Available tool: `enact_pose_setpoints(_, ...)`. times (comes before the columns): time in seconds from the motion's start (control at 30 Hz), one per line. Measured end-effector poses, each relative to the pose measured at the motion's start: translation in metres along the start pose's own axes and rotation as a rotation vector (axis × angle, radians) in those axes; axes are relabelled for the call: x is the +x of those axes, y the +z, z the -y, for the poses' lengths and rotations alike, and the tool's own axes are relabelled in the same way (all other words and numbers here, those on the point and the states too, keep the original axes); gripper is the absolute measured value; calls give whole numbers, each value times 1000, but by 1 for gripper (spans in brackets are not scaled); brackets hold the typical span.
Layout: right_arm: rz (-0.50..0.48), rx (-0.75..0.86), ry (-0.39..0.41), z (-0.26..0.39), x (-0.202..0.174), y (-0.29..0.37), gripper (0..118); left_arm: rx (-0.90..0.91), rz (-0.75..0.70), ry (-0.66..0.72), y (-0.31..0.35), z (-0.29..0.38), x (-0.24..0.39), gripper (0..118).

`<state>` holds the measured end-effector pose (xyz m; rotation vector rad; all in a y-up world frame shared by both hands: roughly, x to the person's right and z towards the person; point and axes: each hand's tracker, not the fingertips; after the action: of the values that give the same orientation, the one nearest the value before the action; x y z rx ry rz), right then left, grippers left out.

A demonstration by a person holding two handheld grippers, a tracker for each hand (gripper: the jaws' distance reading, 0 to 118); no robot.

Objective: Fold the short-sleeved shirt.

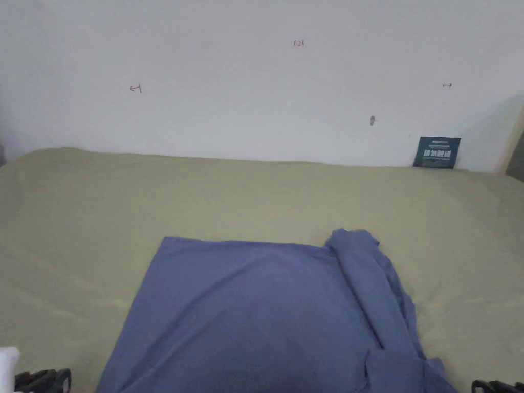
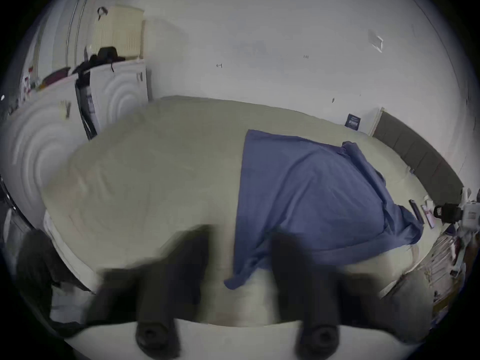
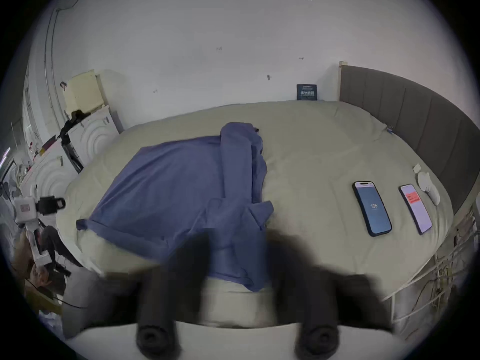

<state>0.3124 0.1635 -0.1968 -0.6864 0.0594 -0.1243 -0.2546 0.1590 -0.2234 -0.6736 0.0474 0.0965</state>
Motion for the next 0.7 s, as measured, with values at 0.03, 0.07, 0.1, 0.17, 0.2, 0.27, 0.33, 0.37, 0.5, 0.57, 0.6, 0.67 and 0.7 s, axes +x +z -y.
enact_pose_setpoints(0.03,34,-19,41,3,-4,-5,0,-9,-6,4,-3,4,-1,0)
enact_pose_setpoints(0.07,80,-11,32,4,-5,-7,0,-19,6,33,-4,6,-3,0)
enact_pose_setpoints(0.1,53,-35,23,3,-4,-10,0,-58,52,54,-5,8,-3,0)
enact_pose_setpoints(0.17,22,-46,8,5,-6,-10,0,-56,41,46,-9,12,-5,0)
enact_pose_setpoints(0.2,19,-42,6,6,-7,-10,0,-62,33,38,-10,16,-4,0)
enact_pose_setpoints(0.27,21,-45,7,11,-4,-14,0,-88,41,41,-13,24,-7,17)
enact_pose_setpoints(0.33,21,-47,1,10,0,-14,0,-122,74,89,-20,28,-14,94)
enact_pose_setpoints(0.37,17,-51,-4,10,2,-15,0,-143,115,116,-24,34,-14,107)
enact_pose_setpoints(0.5,15,-66,-20,13,6,-17,0,-138,192,140,-41,43,-15,106)
enact_pose_setpoints(0.57,10,-70,-25,14,1,-16,0,-189,132,95,-66,50,-17,106)
enact_pose_setpoints(0.6,7,-72,-28,14,3,-16,0,-209,122,68,-74,52,-15,105)
enact_pose_setpoints(0.67,5,-79,-25,17,6,-20,0,-225,141,30,-85,58,-12,90)
enact_pose_setpoints(0.7,7,-85,-26,18,8,-22,0,-221,143,9,-84,58,-9,63)
